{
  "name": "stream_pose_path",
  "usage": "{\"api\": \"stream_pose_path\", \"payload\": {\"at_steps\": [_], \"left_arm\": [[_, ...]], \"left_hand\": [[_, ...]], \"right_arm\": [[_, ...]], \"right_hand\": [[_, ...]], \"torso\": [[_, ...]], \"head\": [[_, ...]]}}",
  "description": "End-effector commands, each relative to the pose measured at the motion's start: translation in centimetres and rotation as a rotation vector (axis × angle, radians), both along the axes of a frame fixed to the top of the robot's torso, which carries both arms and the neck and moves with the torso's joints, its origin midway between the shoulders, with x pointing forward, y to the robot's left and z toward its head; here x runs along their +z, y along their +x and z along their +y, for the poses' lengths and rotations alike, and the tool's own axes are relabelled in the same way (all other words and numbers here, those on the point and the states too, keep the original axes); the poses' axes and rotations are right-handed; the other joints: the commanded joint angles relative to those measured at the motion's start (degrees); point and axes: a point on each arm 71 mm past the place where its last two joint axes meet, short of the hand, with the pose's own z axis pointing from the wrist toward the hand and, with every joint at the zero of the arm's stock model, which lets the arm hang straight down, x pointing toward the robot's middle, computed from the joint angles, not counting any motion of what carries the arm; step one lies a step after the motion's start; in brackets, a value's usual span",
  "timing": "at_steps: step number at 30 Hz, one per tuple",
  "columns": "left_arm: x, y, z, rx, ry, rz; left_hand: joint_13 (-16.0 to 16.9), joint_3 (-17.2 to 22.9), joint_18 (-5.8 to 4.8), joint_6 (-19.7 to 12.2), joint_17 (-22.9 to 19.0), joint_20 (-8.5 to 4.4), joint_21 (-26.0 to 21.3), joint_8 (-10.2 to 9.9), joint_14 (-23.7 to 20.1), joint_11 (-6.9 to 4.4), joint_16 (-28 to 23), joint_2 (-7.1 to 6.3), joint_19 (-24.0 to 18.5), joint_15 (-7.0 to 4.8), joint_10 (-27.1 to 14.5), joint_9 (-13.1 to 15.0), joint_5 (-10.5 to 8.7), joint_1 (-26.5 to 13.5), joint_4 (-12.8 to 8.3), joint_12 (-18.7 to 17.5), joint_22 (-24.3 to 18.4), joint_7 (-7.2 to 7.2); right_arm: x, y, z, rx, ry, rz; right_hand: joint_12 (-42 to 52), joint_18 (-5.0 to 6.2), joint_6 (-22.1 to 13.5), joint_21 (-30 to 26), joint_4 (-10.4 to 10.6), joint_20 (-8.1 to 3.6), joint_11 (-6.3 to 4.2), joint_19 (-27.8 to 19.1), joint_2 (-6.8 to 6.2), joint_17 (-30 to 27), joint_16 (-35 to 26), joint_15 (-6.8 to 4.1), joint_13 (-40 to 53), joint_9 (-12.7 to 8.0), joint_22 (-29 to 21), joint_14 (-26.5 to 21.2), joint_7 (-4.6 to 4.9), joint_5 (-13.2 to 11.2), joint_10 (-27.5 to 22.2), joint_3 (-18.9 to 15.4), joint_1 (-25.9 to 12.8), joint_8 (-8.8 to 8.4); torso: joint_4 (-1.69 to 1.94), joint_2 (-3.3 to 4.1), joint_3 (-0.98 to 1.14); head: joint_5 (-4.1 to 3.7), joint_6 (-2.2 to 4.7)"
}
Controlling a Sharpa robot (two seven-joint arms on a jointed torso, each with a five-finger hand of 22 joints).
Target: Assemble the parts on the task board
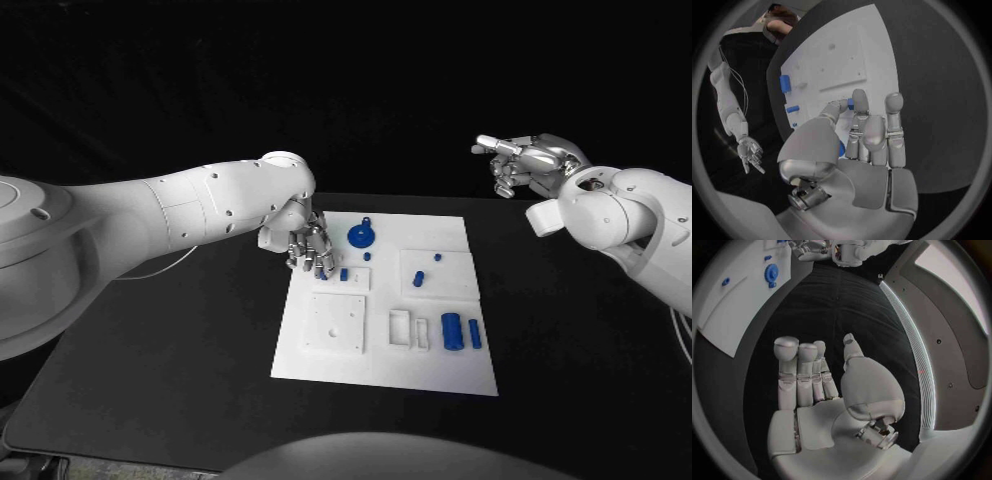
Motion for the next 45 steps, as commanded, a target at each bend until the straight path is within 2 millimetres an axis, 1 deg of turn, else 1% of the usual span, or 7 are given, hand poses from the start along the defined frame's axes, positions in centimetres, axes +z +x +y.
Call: {"api": "stream_pose_path", "payload": {"at_steps": [1,14,22,29,36,42,45], "left_arm": [[-0.27,-0.14,-0.24,-0.006,0.007,0.000],[-0.76,-0.04,-0.37,-0.014,0.038,-0.045],[-0.98,0.01,-0.25,-0.014,0.051,-0.071],[-0.92,0.13,-0.17,-0.009,0.054,-0.099],[-0.91,0.13,0.03,-0.002,0.052,-0.110],[-0.92,0.03,0.37,0.001,0.050,-0.111],[-0.91,0.02,0.53,0.005,0.049,-0.115]], "left_hand": [[0.07,9.24,0.18,0.83,-0.03,-0.22,-0.19,0.13,-0.19,-0.04,-0.21,0.33,0.20,-0.37,0.41,0.14,-0.13,0.20,-8.82,-0.34,0.97,-0.98],[0.14,9.05,0.25,0.35,-0.29,-0.13,-0.40,0.05,-0.22,0.03,-0.38,0.52,0.23,-0.31,0.26,0.24,-1.05,0.52,-8.42,-0.32,0.97,-0.87],[0.28,8.56,0.38,-0.12,-0.78,0.06,-0.79,0.04,-0.33,0.13,-0.59,0.61,0.29,-0.17,-0.06,-2.42,-2.81,1.35,-7.61,-0.20,0.99,-0.62],[0.77,6.28,0.33,-1.97,-1.54,0.21,-1.29,0.00,-0.48,0.26,-0.89,0.26,0.51,-0.04,-0.63,-7.12,-7.09,1.94,-5.73,0.03,0.88,-0.21],[0.88,3.12,0.25,-2.73,-2.98,0.22,-2.13,-0.02,-0.91,0.41,-1.61,-1.06,0.70,-0.06,-1.43,-11.87,-9.13,2.82,-3.05,0.23,0.83,-0.09],[1.24,0.10,0.05,-3.40,-4.72,0.13,-2.87,-0.08,-1.61,0.43,-2.64,-3.15,0.55,-0.12,-2.67,-14.82,-15.04,1.40,0.23,0.76,0.72,-0.01],[1.36,-0.75,0.00,-3.27,-5.06,0.08,-3.28,-0.03,-1.66,0.43,-2.71,-3.90,0.72,-0.15,-2.99,-16.70,-16.50,1.82,2.30,1.17,0.75,0.07]], "right_arm": [[0.04,-0.07,0.29,0.023,-0.002,-0.005],[0.07,-0.11,0.41,0.028,-0.002,-0.004],[0.07,-0.12,0.41,0.030,-0.002,-0.004],[0.07,-0.13,0.36,0.031,-0.002,-0.003],[0.05,-0.13,0.31,0.030,-0.003,-0.002],[0.01,-0.14,0.25,0.030,-0.003,-0.001],[0.00,-0.15,0.23,0.029,-0.004,-0.001]], "right_hand": [[-0.02,0.59,0.29,-0.22,-0.30,-0.14,-0.02,2.67,0.32,-0.01,-0.16,-0.26,0.09,-0.06,4.40,0.17,-0.04,-0.24,0.36,-0.03,0.18,-0.13],[-0.04,0.58,0.32,-0.19,-0.44,-0.14,-0.02,2.66,0.40,-0.06,-0.24,-0.25,0.09,-0.05,4.42,0.12,-0.04,-0.19,0.37,0.06,0.22,-0.12],[-0.04,0.58,0.32,-0.19,-0.44,-0.14,-0.02,2.66,0.40,-0.06,-0.24,-0.25,0.09,-0.05,4.42,0.12,-0.04,-0.19,0.37,0.06,0.22,-0.12],[-0.04,0.59,0.32,-0.32,-0.43,-0.13,-0.01,2.64,0.35,-0.07,-0.25,-0.24,0.10,-0.06,4.38,0.11,-0.04,-0.22,0.35,0.01,0.08,-0.14],[-0.04,0.59,0.32,-0.32,-0.43,-0.13,-0.01,2.64,0.35,-0.07,-0.25,-0.24,0.10,-0.06,4.38,0.11,-0.04,-0.22,0.35,0.01,0.08,-0.14],[-0.09,0.62,0.22,-0.57,-0.36,-0.12,0.00,2.59,0.29,-0.17,-0.40,-0.23,0.08,-0.06,4.33,0.01,-0.03,-0.14,0.29,-0.04,-0.01,-0.14],[-0.09,0.62,0.12,-0.56,-0.36,-0.11,0.02,2.60,0.26,-0.19,-0.42,-0.22,0.08,-0.07,4.33,0.01,0.00,-0.14,0.27,-0.05,0.00,-0.15]], "torso": [[-0.03,0.03,-0.03],[-0.06,-0.02,-0.04],[0.00,-0.04,-0.03],[-0.01,-0.01,-0.04],[-0.05,-0.02,-0.05],[-0.02,-0.03,-0.04],[-0.02,-0.02,-0.05]], "head": [[0.04,-0.05],[-0.04,-0.14],[-0.15,-0.17],[-0.19,-0.16],[-0.20,-0.09],[-0.31,-0.09],[-0.35,-0.03]]}}
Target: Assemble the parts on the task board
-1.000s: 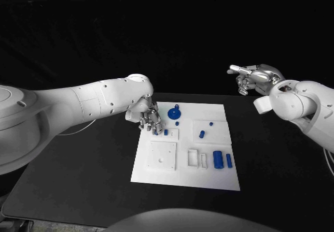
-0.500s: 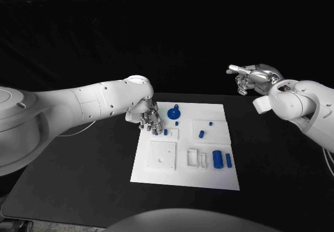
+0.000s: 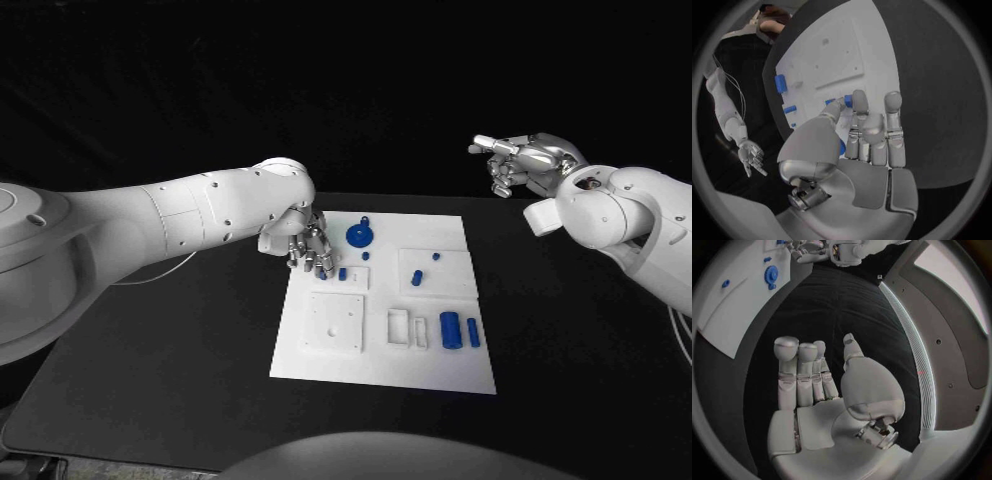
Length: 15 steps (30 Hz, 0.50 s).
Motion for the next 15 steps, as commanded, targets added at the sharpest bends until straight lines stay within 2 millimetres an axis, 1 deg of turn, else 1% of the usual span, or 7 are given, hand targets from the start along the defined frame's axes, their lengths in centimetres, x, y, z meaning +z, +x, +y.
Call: {"api": "stream_pose_path", "payload": {"at_steps": [1,5,8,10,12,13,15], "left_arm": [[-0.35,0.14,0.75,0.021,0.036,-0.045],[-0.35,0.10,0.93,0.024,0.033,-0.048],[-0.35,0.07,1.02,0.026,0.030,-0.050],[-0.35,0.05,1.08,0.027,0.028,-0.049],[-0.36,0.03,1.12,0.027,0.026,-0.048],[-0.36,0.01,1.14,0.027,0.026,-0.047],[-0.37,-0.02,1.19,0.027,0.025,-0.045]], "left_hand": [[0.05,-0.60,-0.01,-0.28,-0.22,-0.10,-0.35,-0.30,-0.48,0.26,-0.33,-1.55,0.50,-0.05,-0.31,-8.42,-1.36,-0.60,1.55,0.33,0.74,-0.14],[-0.05,-1.79,-0.04,-0.03,-0.47,-0.10,-0.80,-0.27,-0.52,0.30,-0.28,-2.68,0.72,-0.03,-0.36,-9.83,-4.17,-0.18,4.38,0.58,0.83,-0.07],[-0.11,-2.30,-0.03,0.04,-0.59,-0.10,-1.00,-0.25,-0.58,0.33,-0.28,-3.36,0.81,-0.02,-0.39,-10.22,-5.46,0.00,5.99,0.67,0.88,-0.02],[-0.16,-2.41,-0.04,0.10,-0.69,-0.08,-1.10,-0.24,-0.60,0.33,-0.29,-3.64,0.85,-0.01,-0.40,-10.38,-5.89,0.29,6.86,0.71,0.91,0.02],[-0.21,-2.67,-0.04,0.08,-0.77,-0.07,-1.21,-0.25,-0.64,0.38,-0.29,-4.16,0.88,0.01,-0.40,-10.48,-6.98,0.32,7.77,0.74,0.92,0.06],[-0.23,-2.83,-0.04,0.12,-0.77,-0.06,-1.26,-0.24,-0.64,0.41,-0.26,-4.53,0.90,0.02,-0.39,-10.49,-8.27,0.26,8.38,0.77,0.94,0.07],[-0.27,-2.93,-0.03,0.11,-0.85,-0.04,-1.33,-0.23,-0.69,0.45,-0.29,-5.04,0.90,0.06,-0.36,-10.46,-9.70,0.23,9.14,0.79,0.94,0.13]], "right_arm": [[-0.01,-0.07,0.13,0.019,-0.002,-0.002],[-0.04,-0.08,0.11,0.019,-0.002,-0.002],[-0.07,-0.08,0.10,0.019,-0.002,-0.001],[-0.09,-0.09,0.10,0.019,-0.002,-0.001],[-0.10,-0.10,0.10,0.019,-0.003,-0.001],[-0.11,-0.10,0.08,0.019,-0.003,0.000],[-0.12,-0.10,0.07,0.019,-0.003,0.000]], "right_hand": [[-0.09,0.61,0.12,-0.19,-0.19,-0.11,0.02,2.59,0.26,-0.06,-0.20,-0.22,0.08,-0.07,4.33,0.01,0.00,-0.14,0.27,-0.21,0.00,-0.15],[-0.09,0.61,0.12,-0.19,-0.19,-0.11,0.02,2.59,0.26,-0.06,-0.20,-0.22,0.08,-0.07,4.33,0.01,0.00,-0.14,0.27,-0.21,0.00,-0.15],[-0.08,0.63,0.02,-0.22,-0.14,-0.09,0.02,2.61,0.24,-0.06,-0.19,-0.20,0.08,-0.06,4.33,0.02,0.02,0.14,0.27,-0.19,0.00,-0.13],[-0.08,0.63,0.02,-0.22,-0.14,-0.09,0.02,2.61,0.24,-0.06,-0.19,-0.20,0.08,-0.06,4.33,0.02,0.02,0.14,0.27,-0.19,0.00,-0.13],[-0.09,0.63,0.01,-0.22,-0.13,-0.09,0.03,2.60,0.22,-0.06,-0.19,-0.20,0.07,-0.07,4.33,0.02,0.02,0.28,0.26,-0.20,-0.01,-0.14],[-0.09,0.63,0.01,-0.22,-0.13,-0.09,0.03,2.60,0.22,-0.06,-0.19,-0.20,0.07,-0.07,4.33,0.02,0.02,0.28,0.26,-0.20,-0.01,-0.14],[-0.09,0.63,0.01,-0.22,-0.13,-0.09,0.03,2.60,0.22,-0.06,-0.19,-0.20,0.07,-0.07,4.33,0.02,0.02,0.28,0.26,-0.20,-0.01,-0.14]], "torso": [[-0.01,0.01,-0.02],[0.00,0.02,0.01],[0.01,0.03,0.00],[0.01,0.01,0.00],[0.01,-0.01,0.00],[0.00,0.00,0.02],[-0.01,0.00,0.03]], "head": [[-0.06,0.07],[-0.07,0.13],[-0.09,0.10],[-0.08,0.12],[-0.02,0.09],[-0.03,0.12],[-0.06,0.10]]}}
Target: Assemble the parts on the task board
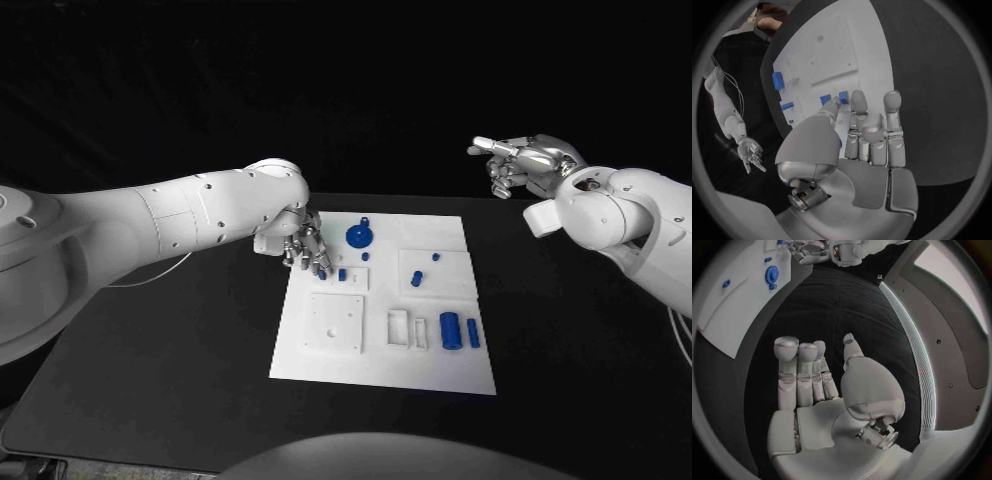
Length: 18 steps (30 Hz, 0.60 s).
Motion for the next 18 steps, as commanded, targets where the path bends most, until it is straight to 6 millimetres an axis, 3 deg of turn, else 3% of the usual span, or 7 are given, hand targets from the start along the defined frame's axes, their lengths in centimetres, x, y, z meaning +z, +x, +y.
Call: {"api": "stream_pose_path", "payload": {"at_steps": [1,6,18], "left_arm": [[-0.46,-0.13,0.30,0.003,0.023,-0.011],[-0.46,-0.20,0.49,0.011,0.015,-0.008],[-0.47,-0.34,0.31,0.016,-0.017,-0.002]], "left_hand": [[-0.10,-0.14,-0.02,0.00,-0.13,0.14,-0.33,-0.16,-0.35,0.47,-0.31,-0.98,0.33,0.07,0.02,-10.47,-2.14,-0.18,1.00,0.25,0.95,0.53],[-0.16,0.21,0.03,0.00,-0.12,0.18,-0.40,-0.15,-0.33,0.51,-0.23,-1.81,0.41,0.10,0.07,-10.15,-4.17,-0.20,2.65,0.32,0.98,0.58],[-0.18,0.33,0.02,0.12,-0.09,0.17,-0.42,-0.14,-0.31,0.52,-0.16,-1.94,0.47,0.09,0.11,-9.89,-4.99,-0.28,3.23,0.37,0.99,0.55]], "right_arm": [[-0.01,-0.07,0.13,0.019,-0.002,-0.002],[-0.04,-0.08,0.08,0.018,-0.002,-0.002],[-0.21,-0.12,0.12,0.020,-0.002,0.002]], "right_hand": [[-0.08,0.63,0.02,-0.22,-0.13,-0.09,0.03,2.61,0.23,-0.05,-0.17,-0.21,0.07,-0.06,4.34,0.03,0.02,0.34,0.27,-0.19,0.00,-0.14],[-0.08,0.63,0.04,-0.20,-0.12,-0.09,0.02,2.62,0.23,-0.04,-0.16,-0.21,0.07,-0.06,4.34,0.04,0.02,0.41,0.27,-0.18,0.01,-0.13],[-0.07,0.63,0.05,-0.24,-0.12,-0.10,0.01,2.63,0.26,-0.06,-0.17,-0.22,0.07,-0.07,4.34,0.04,0.01,0.50,0.29,-0.16,0.05,-0.14]], "torso": [[-0.01,0.00,0.05],[0.00,-0.01,0.06],[0.02,0.00,0.06]], "head": [[0.03,-0.02],[0.04,0.05],[0.04,0.04]]}}
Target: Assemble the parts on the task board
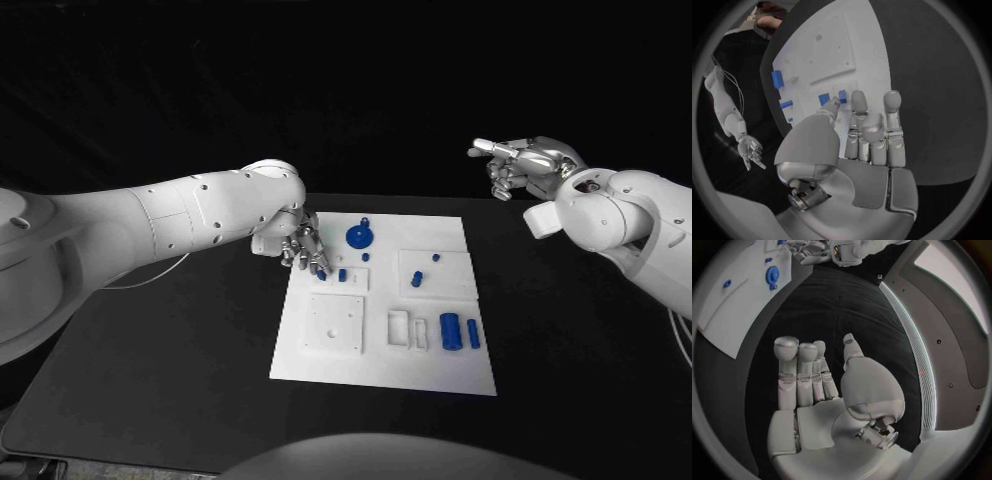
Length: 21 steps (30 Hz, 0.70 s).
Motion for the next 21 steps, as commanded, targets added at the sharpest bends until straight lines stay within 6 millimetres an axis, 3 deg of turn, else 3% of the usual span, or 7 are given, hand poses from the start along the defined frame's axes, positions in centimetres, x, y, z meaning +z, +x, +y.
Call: {"api": "stream_pose_path", "payload": {"at_steps": [1,21], "left_arm": [[-0.50,-0.28,-0.22,0.000,-0.012,0.008],[-0.54,-0.55,-0.78,-0.005,-0.056,0.024]], "left_hand": [[-0.06,0.01,0.01,0.08,0.00,-0.03,-0.23,-0.21,-0.31,0.32,-0.13,-0.37,0.26,0.09,-0.09,-9.83,-0.08,0.12,0.30,0.38,1.00,0.12],[-0.09,-0.39,-0.07,0.44,0.14,-0.03,-0.17,-0.23,-0.30,0.28,0.08,0.29,0.21,0.09,0.03,-9.63,0.08,0.20,-0.53,0.44,1.03,-0.01]], "right_arm": [[-0.03,-0.07,0.17,0.019,-0.001,-0.002],[-0.20,-0.09,0.18,0.020,-0.001,0.002]], "right_hand": [[-0.07,0.64,0.05,-0.24,-0.12,-0.09,0.02,2.63,0.26,-0.06,-0.17,-0.22,0.07,-0.07,4.33,0.04,0.01,0.27,0.29,-0.16,0.05,-0.14],[-0.07,0.64,0.05,-0.24,-0.12,-0.09,0.02,2.63,0.26,-0.06,-0.17,-0.22,0.07,-0.07,4.33,0.04,0.01,0.27,0.29,-0.16,0.05,-0.14]], "torso": [[-0.02,0.00,0.02],[0.00,0.02,0.02]], "head": [[0.02,0.00],[-0.03,-0.02]]}}
